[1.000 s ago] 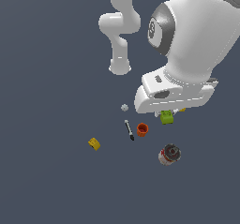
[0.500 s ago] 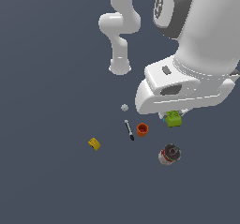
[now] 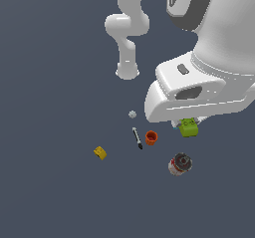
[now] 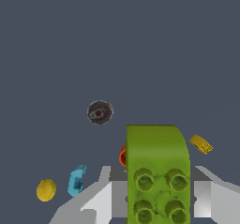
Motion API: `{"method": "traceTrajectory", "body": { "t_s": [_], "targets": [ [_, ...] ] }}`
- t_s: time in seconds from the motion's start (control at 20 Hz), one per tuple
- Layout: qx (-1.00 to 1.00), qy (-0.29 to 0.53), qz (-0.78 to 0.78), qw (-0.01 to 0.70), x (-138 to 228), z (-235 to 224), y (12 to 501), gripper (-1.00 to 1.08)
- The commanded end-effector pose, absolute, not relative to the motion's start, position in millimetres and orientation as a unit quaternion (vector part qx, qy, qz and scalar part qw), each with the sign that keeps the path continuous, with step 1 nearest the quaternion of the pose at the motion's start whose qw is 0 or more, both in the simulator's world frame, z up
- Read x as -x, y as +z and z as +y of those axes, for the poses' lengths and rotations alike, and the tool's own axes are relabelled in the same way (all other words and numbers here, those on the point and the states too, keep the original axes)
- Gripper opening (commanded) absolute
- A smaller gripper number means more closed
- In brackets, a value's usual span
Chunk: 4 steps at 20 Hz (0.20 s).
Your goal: Pick up a designated object from a clutter of objects.
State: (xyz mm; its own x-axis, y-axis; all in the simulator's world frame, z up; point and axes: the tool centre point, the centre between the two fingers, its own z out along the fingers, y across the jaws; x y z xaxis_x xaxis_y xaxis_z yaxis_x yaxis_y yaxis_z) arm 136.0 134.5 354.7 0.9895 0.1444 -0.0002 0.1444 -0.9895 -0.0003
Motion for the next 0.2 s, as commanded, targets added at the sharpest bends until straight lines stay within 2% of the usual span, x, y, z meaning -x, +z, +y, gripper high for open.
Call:
{"method": "traceTrajectory", "body": {
  "t_s": [0.0,0.15],
  "targets": [
    [0.997,0.0,-0.072,0.0,-137.9,134.4,357.0,-1.0],
    [0.997,0.0,-0.072,0.0,-138.5,134.4,357.6,-1.0]
  ]
}}
